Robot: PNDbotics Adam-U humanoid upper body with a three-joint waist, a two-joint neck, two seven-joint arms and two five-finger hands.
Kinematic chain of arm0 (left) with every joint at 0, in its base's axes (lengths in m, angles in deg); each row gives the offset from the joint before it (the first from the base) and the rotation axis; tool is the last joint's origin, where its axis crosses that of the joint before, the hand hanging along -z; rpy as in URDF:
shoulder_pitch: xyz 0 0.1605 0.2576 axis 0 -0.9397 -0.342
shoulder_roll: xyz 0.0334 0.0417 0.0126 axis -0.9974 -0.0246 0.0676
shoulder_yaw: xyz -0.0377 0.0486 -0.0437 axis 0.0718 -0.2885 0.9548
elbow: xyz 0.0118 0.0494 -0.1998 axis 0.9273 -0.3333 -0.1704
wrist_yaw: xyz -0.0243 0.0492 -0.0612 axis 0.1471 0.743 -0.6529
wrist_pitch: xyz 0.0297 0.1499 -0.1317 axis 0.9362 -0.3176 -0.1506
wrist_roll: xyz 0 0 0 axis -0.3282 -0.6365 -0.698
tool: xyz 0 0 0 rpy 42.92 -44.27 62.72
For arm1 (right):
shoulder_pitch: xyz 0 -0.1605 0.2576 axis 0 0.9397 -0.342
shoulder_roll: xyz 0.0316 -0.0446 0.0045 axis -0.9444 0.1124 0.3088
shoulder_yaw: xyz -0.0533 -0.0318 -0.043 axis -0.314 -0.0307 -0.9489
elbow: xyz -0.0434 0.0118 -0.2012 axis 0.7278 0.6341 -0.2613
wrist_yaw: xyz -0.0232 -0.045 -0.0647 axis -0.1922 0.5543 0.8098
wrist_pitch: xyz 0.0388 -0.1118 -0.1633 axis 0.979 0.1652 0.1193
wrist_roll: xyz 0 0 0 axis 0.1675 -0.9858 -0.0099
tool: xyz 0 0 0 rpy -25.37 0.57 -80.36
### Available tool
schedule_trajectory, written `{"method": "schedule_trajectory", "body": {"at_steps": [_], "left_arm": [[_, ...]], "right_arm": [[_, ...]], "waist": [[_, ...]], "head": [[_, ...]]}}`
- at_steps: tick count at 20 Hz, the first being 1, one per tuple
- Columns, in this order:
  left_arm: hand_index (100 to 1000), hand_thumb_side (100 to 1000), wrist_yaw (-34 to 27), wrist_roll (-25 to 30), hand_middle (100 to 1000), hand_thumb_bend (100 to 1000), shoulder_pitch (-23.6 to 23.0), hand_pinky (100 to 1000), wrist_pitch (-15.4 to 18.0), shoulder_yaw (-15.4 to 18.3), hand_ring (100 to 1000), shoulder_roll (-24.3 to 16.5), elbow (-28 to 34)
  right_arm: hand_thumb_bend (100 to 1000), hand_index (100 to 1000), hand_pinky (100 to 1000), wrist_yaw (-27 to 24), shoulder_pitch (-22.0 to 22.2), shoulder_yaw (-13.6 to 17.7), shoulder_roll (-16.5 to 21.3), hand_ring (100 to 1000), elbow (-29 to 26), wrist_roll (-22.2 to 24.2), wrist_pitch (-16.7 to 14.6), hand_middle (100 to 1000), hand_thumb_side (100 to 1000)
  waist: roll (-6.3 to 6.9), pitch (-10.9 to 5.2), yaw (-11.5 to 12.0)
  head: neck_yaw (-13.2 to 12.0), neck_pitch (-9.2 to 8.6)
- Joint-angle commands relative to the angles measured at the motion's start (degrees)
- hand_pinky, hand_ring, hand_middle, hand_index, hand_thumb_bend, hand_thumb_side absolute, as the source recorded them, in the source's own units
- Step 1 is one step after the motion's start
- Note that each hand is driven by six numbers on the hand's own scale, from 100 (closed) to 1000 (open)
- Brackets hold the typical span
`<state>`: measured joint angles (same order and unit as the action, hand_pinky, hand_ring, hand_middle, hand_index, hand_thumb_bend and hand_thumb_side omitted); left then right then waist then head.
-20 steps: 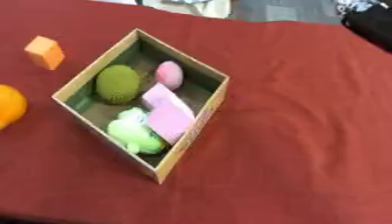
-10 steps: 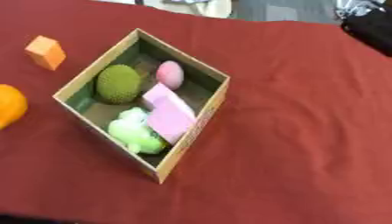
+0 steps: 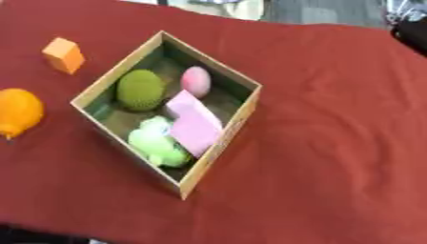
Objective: Pick up objects on the table and place them in the box.
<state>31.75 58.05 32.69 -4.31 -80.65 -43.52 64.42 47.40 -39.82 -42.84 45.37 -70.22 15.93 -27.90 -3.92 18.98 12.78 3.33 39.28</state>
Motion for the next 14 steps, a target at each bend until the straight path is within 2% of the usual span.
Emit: {"method": "schedule_trajectory", "body": {"at_steps": [1,7,14], "left_arm": [[946,488,-0.03,0.72,855,530,2.07,928,0.17,-0.16,890,-0.26,-2.32],[939,491,0.70,1.71,847,524,5.12,920,0.97,-1.64,886,2.01,-7.48],[933,474,4.68,4.37,845,516,7.36,916,2.37,-3.27,887,4.14,-13.33]], "right_arm": [[100,813,811,-0.39,-0.34,0.35,1.20,772,-0.85,-0.06,0.23,692,472],[100,811,811,-0.56,-0.34,0.22,0.84,771,-0.85,-0.05,0.38,691,478],[100,810,810,-0.79,-0.30,0.13,0.53,771,-0.85,-0.21,0.48,690,486]], "waist": [[1.12,-1.88,-0.11],[1.11,-1.73,-0.34],[1.12,-1.47,-0.56]], "head": [[0.51,0.22],[1.17,-0.01],[1.36,-0.09]]}}
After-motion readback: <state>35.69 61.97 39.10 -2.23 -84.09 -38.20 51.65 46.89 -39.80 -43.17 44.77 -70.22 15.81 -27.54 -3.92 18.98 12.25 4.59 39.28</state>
